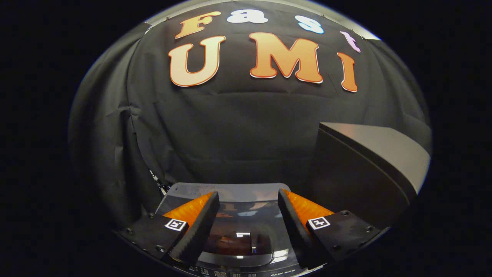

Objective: Put the clothes into the washing machine and then close the washing machine lid.

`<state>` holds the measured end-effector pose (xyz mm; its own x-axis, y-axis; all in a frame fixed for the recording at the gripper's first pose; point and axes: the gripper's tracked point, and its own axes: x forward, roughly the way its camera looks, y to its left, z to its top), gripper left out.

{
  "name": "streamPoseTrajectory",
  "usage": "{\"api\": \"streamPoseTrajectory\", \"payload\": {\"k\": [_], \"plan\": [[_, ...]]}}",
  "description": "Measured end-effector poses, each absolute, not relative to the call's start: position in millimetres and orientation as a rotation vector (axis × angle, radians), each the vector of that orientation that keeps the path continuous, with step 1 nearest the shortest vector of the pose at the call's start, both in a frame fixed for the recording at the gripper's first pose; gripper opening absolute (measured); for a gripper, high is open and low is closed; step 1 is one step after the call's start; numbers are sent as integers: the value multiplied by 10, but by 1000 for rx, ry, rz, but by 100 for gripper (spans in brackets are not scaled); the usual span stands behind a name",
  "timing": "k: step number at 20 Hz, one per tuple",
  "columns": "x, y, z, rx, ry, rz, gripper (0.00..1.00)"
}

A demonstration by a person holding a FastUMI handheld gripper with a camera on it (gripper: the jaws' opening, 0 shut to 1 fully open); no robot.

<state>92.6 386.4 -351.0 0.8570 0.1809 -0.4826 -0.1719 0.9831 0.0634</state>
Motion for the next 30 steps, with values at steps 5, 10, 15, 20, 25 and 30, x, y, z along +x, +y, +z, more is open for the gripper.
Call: {"api": "streamPoseTrajectory", "payload": {"k": [5,10,15,20,25,30], "plan": [[821,3890,-3673,34,556,178,99],[829,3925,-3577,41,546,185,99],[853,3957,-3069,51,463,188,99],[795,3896,-2260,92,336,222,99],[623,3516,-1532,95,238,247,99],[358,2943,-1013,162,169,232,98]]}}
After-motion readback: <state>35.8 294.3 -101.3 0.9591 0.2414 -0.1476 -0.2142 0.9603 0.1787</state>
